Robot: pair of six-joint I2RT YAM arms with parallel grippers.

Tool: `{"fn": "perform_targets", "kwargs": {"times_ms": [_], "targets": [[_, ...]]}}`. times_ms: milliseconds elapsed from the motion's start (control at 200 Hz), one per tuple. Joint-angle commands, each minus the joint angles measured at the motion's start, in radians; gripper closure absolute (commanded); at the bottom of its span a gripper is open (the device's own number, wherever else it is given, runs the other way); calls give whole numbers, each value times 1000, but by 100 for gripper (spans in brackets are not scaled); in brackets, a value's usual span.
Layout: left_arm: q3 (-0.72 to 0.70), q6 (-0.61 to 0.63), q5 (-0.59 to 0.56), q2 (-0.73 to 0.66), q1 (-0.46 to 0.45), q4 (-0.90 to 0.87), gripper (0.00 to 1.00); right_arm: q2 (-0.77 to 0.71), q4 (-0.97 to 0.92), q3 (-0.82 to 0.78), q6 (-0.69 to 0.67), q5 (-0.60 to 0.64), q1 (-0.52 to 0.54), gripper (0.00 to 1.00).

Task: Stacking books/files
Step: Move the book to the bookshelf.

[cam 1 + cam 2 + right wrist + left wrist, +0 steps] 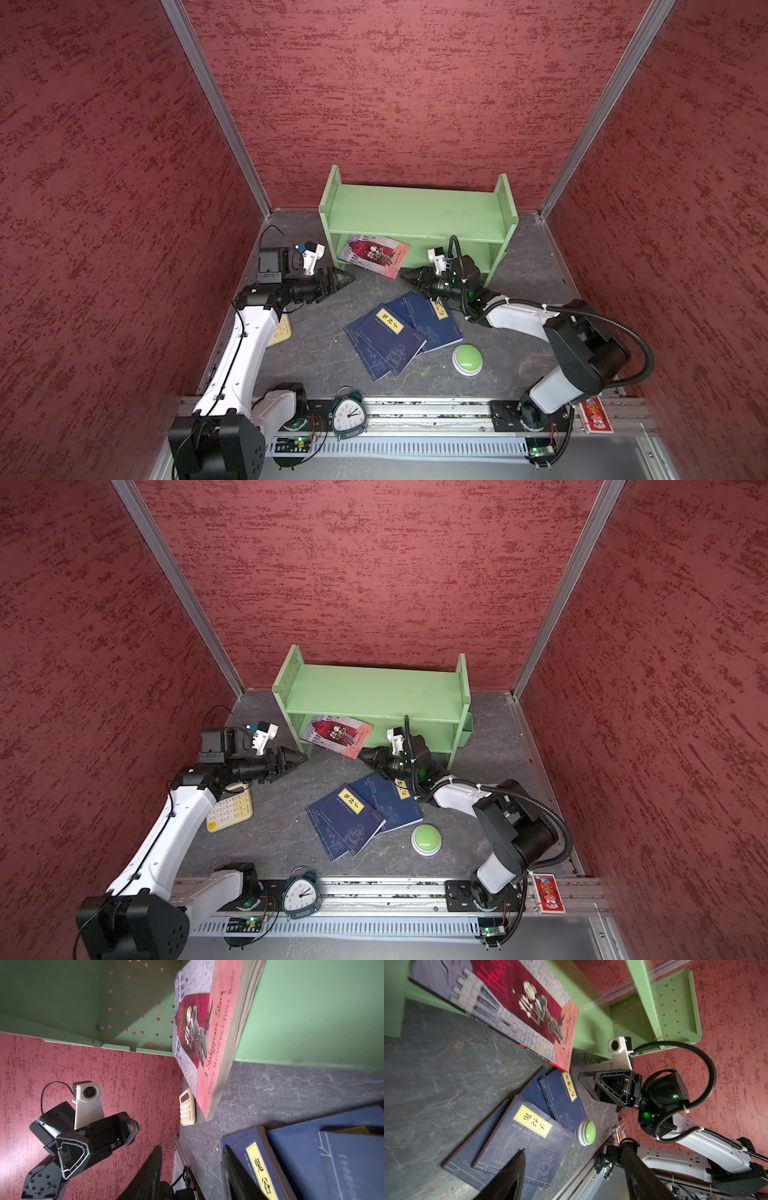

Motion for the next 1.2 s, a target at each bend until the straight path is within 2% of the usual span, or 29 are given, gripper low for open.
{"fn": "perform_targets", "kwargs": {"times_ms": [0,135,311,436,591,756,1047,1197], "targets": [[36,62,-53,-20,21,-38,26,-48,52,-41,44,93,33,51],[58,6,-204,-19,22,-98,24,-69,105,-92,110,182,93,50],[21,-54,-280,-17,22,-32,23,-40,139,-94,132,275,146,49],[18,-69,-259,3,22,1,22,8,229,-82,174,325,178,51],[17,-69,-253,0,27,19,22,55,246,-51,228,463,245,53],[35,-108,-271,4,32,3,22,143,348,-30,308,571,299,57],[61,-183,-251,27,35,96,21,199,346,44,325,709,339,61],[65,-208,-237,49,35,121,21,231,311,100,317,714,339,63]]}}
